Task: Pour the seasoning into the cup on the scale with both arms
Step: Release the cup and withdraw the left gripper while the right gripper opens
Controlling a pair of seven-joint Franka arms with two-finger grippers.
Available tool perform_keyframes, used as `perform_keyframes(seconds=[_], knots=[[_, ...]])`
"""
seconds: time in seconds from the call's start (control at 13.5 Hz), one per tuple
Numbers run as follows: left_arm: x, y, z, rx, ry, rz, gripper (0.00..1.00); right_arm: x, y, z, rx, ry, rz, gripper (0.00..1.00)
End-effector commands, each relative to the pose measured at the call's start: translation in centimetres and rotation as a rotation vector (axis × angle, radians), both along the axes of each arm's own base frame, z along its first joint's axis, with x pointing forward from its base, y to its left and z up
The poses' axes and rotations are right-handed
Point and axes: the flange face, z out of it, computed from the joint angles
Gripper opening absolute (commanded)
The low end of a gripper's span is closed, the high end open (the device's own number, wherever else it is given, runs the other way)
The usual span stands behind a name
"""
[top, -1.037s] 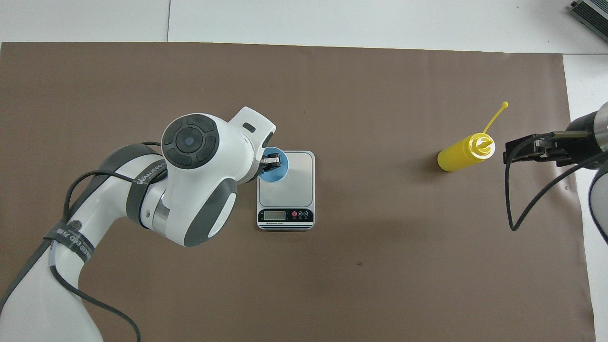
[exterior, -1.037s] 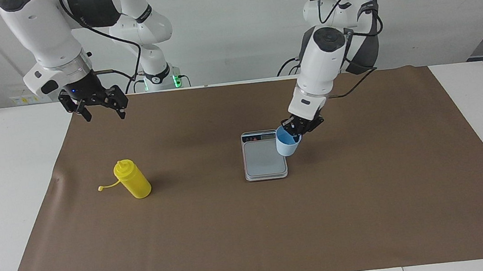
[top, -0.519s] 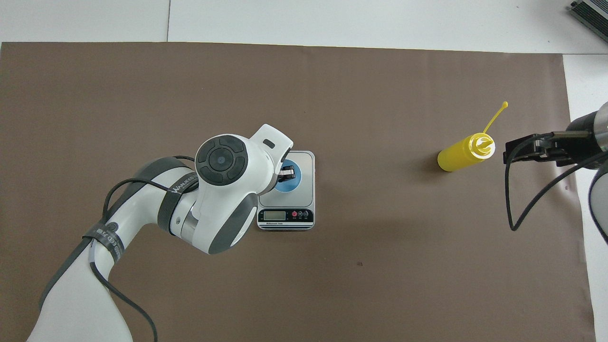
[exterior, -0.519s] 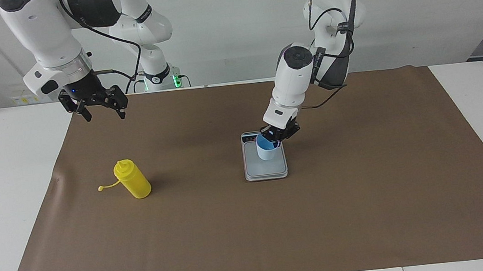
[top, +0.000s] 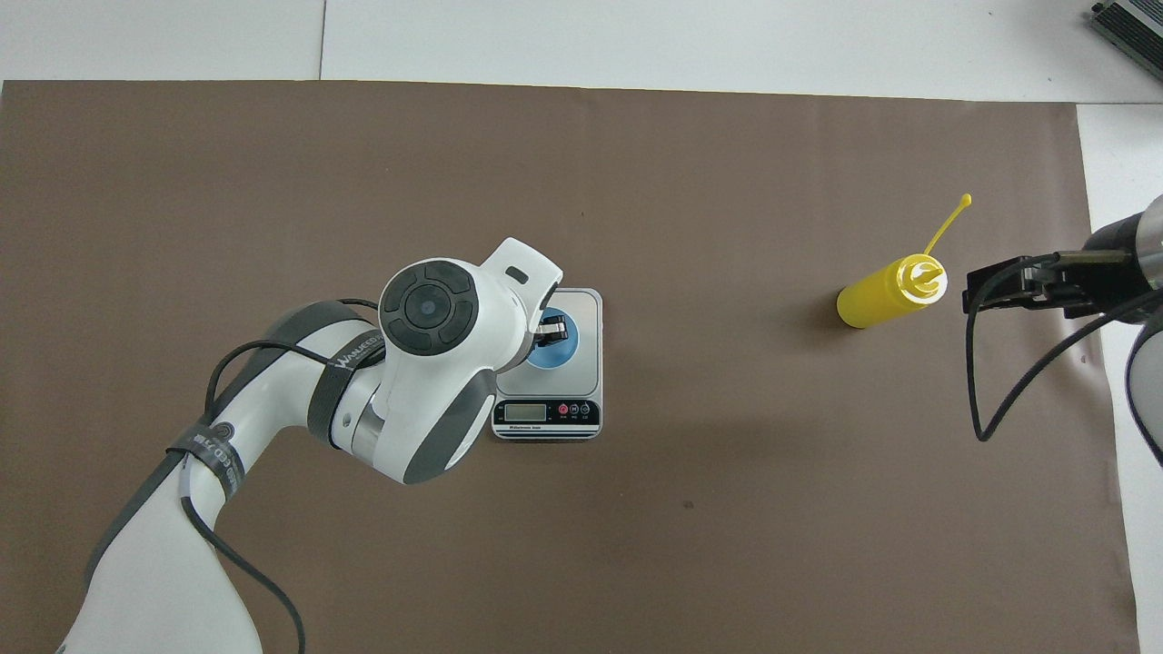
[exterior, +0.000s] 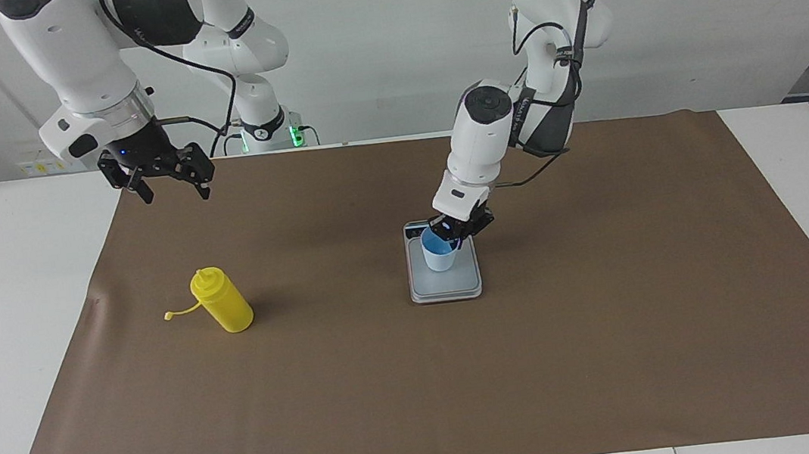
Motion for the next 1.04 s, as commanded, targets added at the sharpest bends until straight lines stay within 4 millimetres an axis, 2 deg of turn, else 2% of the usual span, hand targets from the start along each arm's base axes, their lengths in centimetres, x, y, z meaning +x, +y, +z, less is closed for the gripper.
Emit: perform_keyframes(seconds=[0.0,0.15,0.22,0.3,0.44,0.81,0.96], knots=[[0.2,0.4,-0.1,0.004,-0.008,0.017,1.0,-0.4,-0.3,-0.1,0.002,-0.001,0.015,1.0],[0.8,1.3,0.5,0.016,-0.002,0.026,1.0,-0.4,-0.3,-0.1,0.002,-0.001,0.015,1.0],[1.3,2.2,1.8,0.034,-0.007,0.026,1.0,-0.4,-0.3,-0.1,0.002,-0.001,0.017,1.0],[2.6,4.5,3.4,0.057,-0.007,0.05,1.0,-0.4,-0.6,-0.1,0.002,-0.001,0.012,1.0],[3.5,7.4,6.6,0.066,-0.026,0.049,1.0,-0.5,-2.0,-0.1,0.002,0.005,-0.015,1.0],[6.6,17.6,7.9,0.098,0.0,0.02,1.0,-0.6,-3.8,-0.1,0.003,0.002,-0.095,1.0],[7.2,20.1,7.9,0.104,0.005,0.005,1.0,-0.5,-3.9,-0.2,0.021,0.003,-0.273,1.0]])
